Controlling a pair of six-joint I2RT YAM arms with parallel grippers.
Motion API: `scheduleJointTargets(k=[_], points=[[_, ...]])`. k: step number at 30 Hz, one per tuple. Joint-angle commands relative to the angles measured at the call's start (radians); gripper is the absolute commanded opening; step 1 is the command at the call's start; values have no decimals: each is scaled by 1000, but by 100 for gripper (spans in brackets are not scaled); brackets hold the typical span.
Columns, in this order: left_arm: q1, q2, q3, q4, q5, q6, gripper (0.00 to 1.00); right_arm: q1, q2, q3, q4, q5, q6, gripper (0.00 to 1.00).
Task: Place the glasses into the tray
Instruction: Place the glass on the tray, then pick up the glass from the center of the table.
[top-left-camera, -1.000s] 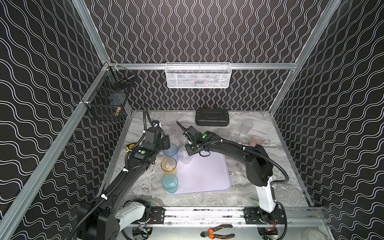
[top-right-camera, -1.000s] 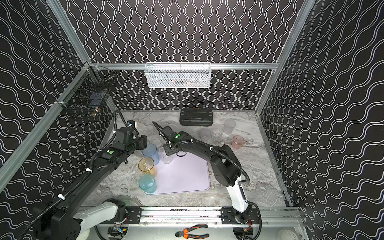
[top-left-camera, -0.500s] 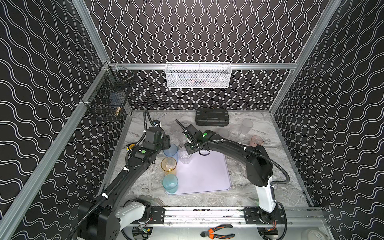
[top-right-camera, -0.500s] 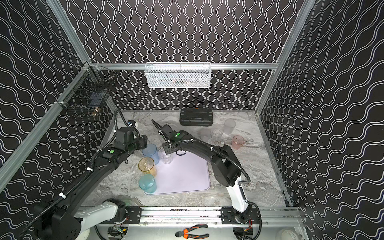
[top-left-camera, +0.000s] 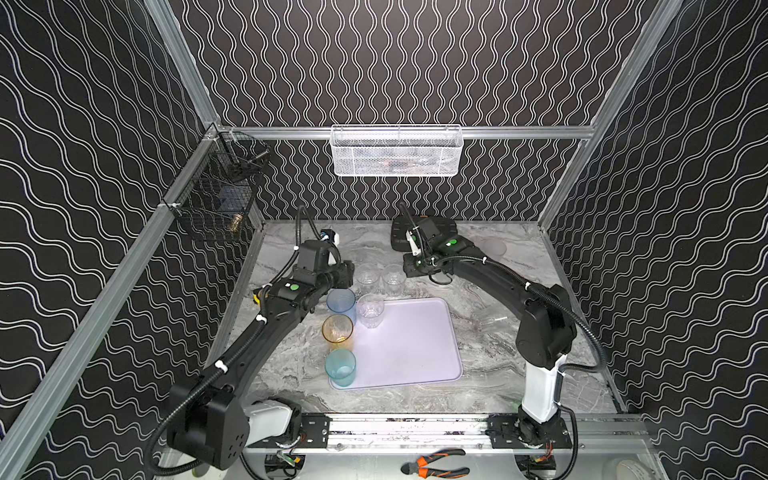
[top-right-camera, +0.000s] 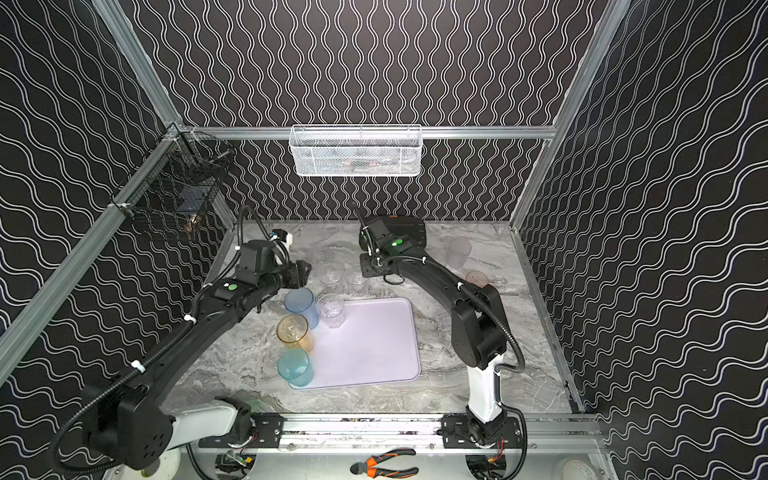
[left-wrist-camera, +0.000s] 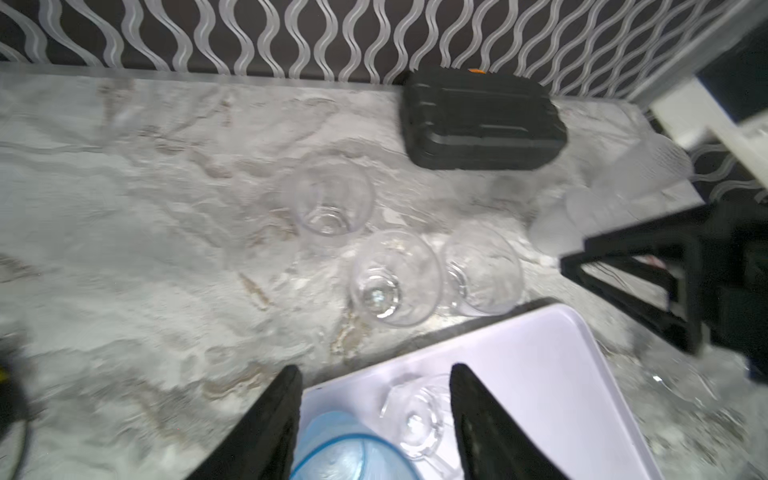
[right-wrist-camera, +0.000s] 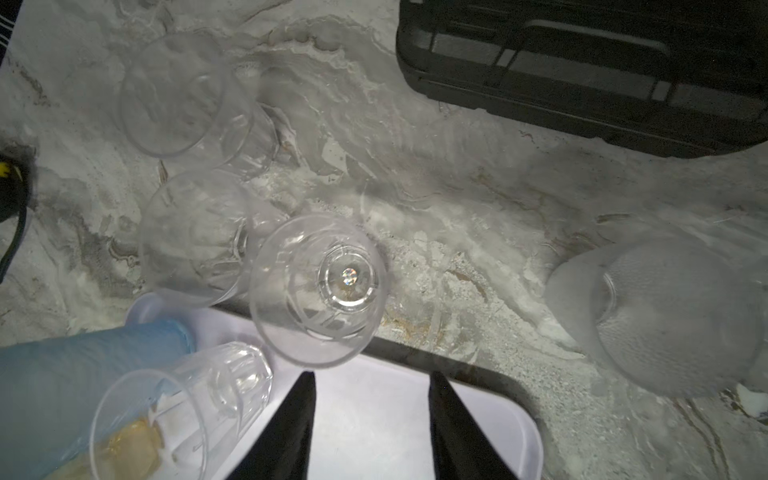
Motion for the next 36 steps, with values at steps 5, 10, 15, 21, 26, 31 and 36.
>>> scheduleJointTargets(k=[5, 10, 15, 21, 26, 31, 36], points=[[-111, 83, 46, 41, 3, 84, 61, -22, 77, 18, 46, -66, 10, 46], [-156, 105, 28, 54, -32, 117, 61, -22, 130, 36, 52, -86, 14, 46], [-181, 119, 18, 53, -54, 143, 61, -22, 167, 42, 63, -84, 9, 43], [-219, 151, 9, 47, -101, 177, 60, -21, 197, 49, 78, -50, 3, 27], [-239, 167, 12, 41, -128, 183, 60, -20, 193, 48, 65, -12, -10, 14], [-244, 152, 8, 53, -142, 182, 60, -18, 152, 40, 40, 39, -23, 7], [-251, 122, 9, 58, -147, 183, 60, -18, 83, 36, 9, 78, -37, 3]])
